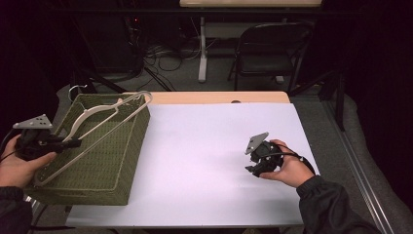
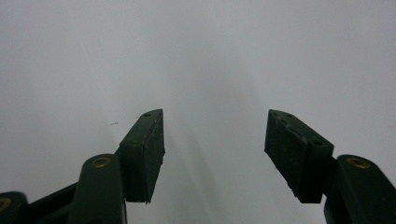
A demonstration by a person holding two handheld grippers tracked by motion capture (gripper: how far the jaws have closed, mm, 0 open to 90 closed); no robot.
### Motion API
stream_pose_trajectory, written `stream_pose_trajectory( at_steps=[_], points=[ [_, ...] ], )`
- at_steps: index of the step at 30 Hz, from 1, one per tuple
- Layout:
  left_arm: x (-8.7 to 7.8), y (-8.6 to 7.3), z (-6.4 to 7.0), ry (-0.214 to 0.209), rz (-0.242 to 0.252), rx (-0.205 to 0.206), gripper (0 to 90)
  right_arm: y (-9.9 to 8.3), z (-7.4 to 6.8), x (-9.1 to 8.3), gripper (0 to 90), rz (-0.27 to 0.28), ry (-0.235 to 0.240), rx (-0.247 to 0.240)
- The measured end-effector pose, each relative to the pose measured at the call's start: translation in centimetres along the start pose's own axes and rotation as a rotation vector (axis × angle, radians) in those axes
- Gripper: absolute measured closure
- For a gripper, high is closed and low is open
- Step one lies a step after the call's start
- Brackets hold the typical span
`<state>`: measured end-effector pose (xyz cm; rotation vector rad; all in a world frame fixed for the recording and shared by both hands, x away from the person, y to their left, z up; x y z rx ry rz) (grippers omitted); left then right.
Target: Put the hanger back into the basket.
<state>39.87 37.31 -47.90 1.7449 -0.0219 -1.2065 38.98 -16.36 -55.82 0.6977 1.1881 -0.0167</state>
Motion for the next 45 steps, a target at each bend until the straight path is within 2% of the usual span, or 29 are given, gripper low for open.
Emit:
stream_pose_trajectory(
  at_steps=[6, 8, 9, 10, 17, 18, 22, 23, 26, 33, 35, 37, 39, 41, 43, 45],
  points=[
    [-0.7, -0.9, -0.8, 0.016, -0.002, -0.003, 87.1, 0.3, -0.2, 0.2, 37.4, 0.000, 0.000, 0.001],
    [-0.8, -1.1, -1.0, 0.020, 0.003, -0.011, 87.1, 0.2, -0.2, 0.2, 37.4, -0.021, -0.014, 0.000],
    [-0.8, -1.3, -1.1, 0.021, 0.001, -0.016, 87.1, 0.5, -0.4, 0.5, 37.4, 0.013, 0.001, 0.000],
    [-0.8, -1.4, -1.2, 0.023, 0.006, -0.021, 87.1, 0.3, -0.4, 0.4, 37.5, -0.013, -0.002, -0.001],
    [-0.7, -2.3, -2.1, 0.047, 0.000, -0.056, 87.1, 0.4, -0.3, 0.5, 37.4, -0.016, -0.005, -0.013],
    [-0.6, -2.4, -2.1, 0.046, -0.004, -0.064, 87.1, 0.3, -0.5, 0.5, 37.4, -0.009, 0.005, 0.000],
    [0.2, -2.9, -2.4, 0.042, -0.013, -0.085, 87.1, 0.2, -0.3, 0.5, 37.5, -0.012, 0.003, -0.004],
    [0.6, -3.2, -2.4, 0.040, -0.016, -0.092, 87.1, 0.1, -0.4, 0.4, 37.4, -0.031, 0.002, 0.001],
    [1.7, -3.9, -2.4, 0.031, -0.035, -0.114, 87.1, 0.2, -0.5, 0.7, 37.4, -0.002, 0.017, -0.004],
    [4.0, -5.9, -2.4, 0.017, -0.120, -0.145, 87.0, 0.1, -0.6, 0.7, 37.5, -0.013, 0.011, 0.003],
    [4.3, -6.3, -2.4, 0.027, -0.149, -0.142, 87.0, 0.1, -0.6, 0.7, 37.4, -0.014, 0.011, -0.003],
    [4.5, -6.5, -2.5, 0.034, -0.153, -0.139, 86.9, 0.0, -0.6, 0.7, 37.5, -0.019, 0.006, -0.005],
    [4.5, -6.6, -2.7, 0.057, -0.173, -0.138, 86.2, 0.0, -0.6, 0.8, 37.5, -0.019, 0.012, 0.001],
    [4.3, -6.6, -2.9, 0.077, -0.167, -0.133, 82.4, 0.0, -0.7, 0.8, 37.5, -0.024, 0.011, -0.001],
    [4.1, -6.6, -3.1, 0.105, -0.164, -0.130, 78.4, 0.2, -0.9, 0.9, 37.5, 0.002, 0.029, -0.002],
    [3.8, -6.5, -3.2, 0.129, -0.147, -0.125, 74.3, 0.1, -0.7, 0.8, 37.5, -0.013, 0.009, -0.008]
  ],
)
Point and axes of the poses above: each handheld gripper's, and its own axes: x roughly forward along the jaws, y roughly out of its top, z roughly to its right, the point moved 10 cm from there along x, roughly forward along the jaws, and after that the axes turned 5 degrees about x, right-handed, at the moved point
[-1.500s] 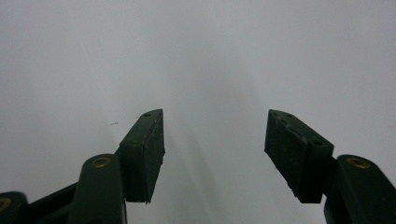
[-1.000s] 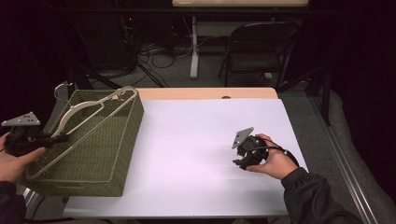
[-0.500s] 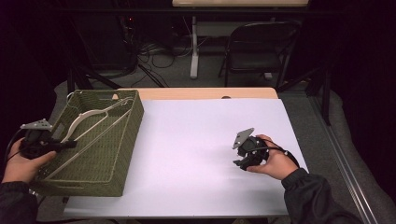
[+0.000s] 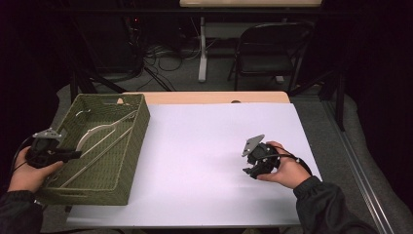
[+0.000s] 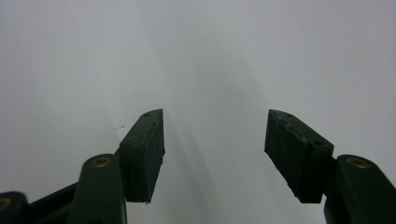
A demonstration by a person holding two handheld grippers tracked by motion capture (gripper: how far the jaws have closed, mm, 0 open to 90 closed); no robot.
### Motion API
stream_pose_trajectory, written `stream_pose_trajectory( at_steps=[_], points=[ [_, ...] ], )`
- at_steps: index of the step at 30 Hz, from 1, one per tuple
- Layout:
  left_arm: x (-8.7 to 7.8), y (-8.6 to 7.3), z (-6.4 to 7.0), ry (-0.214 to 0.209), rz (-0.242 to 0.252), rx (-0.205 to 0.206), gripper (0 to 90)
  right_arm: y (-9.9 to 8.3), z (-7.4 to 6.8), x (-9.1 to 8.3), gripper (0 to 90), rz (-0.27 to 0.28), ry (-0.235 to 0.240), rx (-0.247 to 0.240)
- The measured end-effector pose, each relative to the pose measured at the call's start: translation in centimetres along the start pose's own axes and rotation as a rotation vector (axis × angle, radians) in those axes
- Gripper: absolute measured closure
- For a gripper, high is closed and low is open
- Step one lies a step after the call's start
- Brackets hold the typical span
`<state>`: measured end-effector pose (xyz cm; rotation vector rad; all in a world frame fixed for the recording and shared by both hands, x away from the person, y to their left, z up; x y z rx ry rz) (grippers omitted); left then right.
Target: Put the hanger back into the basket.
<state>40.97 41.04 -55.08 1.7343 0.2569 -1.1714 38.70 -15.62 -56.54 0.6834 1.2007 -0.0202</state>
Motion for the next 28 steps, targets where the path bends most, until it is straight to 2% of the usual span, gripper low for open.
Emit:
stream_pose_trajectory(
  at_steps=[2, 4, 5, 6, 8, 11, 13, 16, 22, 23, 24, 27, 28],
  points=[
    [-0.6, 0.4, -0.2, 0.031, 0.038, 0.009, 68.5, -0.1, 0.0, -0.1, 37.5, -0.013, 0.003, -0.014],
    [-1.2, 0.7, -0.4, 0.066, 0.058, 0.007, 64.2, -0.3, 0.0, -0.2, 37.5, -0.024, 0.004, -0.006],
    [-1.6, 1.0, -0.5, 0.085, 0.072, -0.001, 60.7, -0.1, 0.0, 0.0, 37.4, 0.002, 0.001, 0.000],
    [-2.1, 1.3, -0.6, 0.099, 0.088, -0.005, 56.1, -0.1, 0.0, 0.0, 37.4, 0.002, 0.000, 0.001],
    [-2.8, 1.7, -0.4, 0.104, 0.113, -0.014, 51.6, 0.0, 0.0, -0.1, 37.5, 0.005, 0.001, -0.007],
    [-4.3, 2.4, 0.1, 0.110, 0.140, -0.013, 50.6, -0.1, 0.0, -0.3, 37.5, -0.009, -0.001, -0.002],
    [-5.1, 2.9, 0.7, 0.106, 0.163, -0.018, 49.4, 0.0, -0.1, -0.3, 37.5, 0.009, -0.004, 0.002],
    [-6.0, 3.5, 2.8, 0.046, 0.184, -0.018, 47.6, 0.1, -0.1, -0.6, 37.5, 0.018, -0.007, 0.000],
    [-6.1, 4.3, 8.3, -0.024, 0.187, 0.059, 44.7, 0.0, -0.4, -1.2, 37.5, 0.017, -0.014, -0.001],
    [-6.1, 4.3, 9.3, -0.033, 0.188, 0.068, 44.1, 0.0, -0.4, -1.2, 37.4, 0.033, -0.013, -0.006],
    [-6.1, 4.3, 10.2, -0.041, 0.193, 0.075, 43.7, -0.1, -0.5, -1.3, 37.4, 0.020, -0.014, -0.008],
    [-6.2, 4.4, 13.1, -0.078, 0.218, 0.091, 43.1, -0.1, -0.7, -1.5, 37.4, 0.062, -0.011, 0.007],
    [-6.2, 4.5, 14.0, -0.090, 0.226, 0.092, 43.1, -0.5, -0.8, -1.7, 37.5, 0.045, -0.017, 0.016]
  ],
)
Point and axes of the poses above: each handheld gripper's, and its own axes: x roughly forward along the jaws, y roughly out of its top, z roughly to its right, the point moved 10 cm from there along x, roughly forward along the jaws, and after that the axes turned 5 degrees about x, right-handed, at the moved point
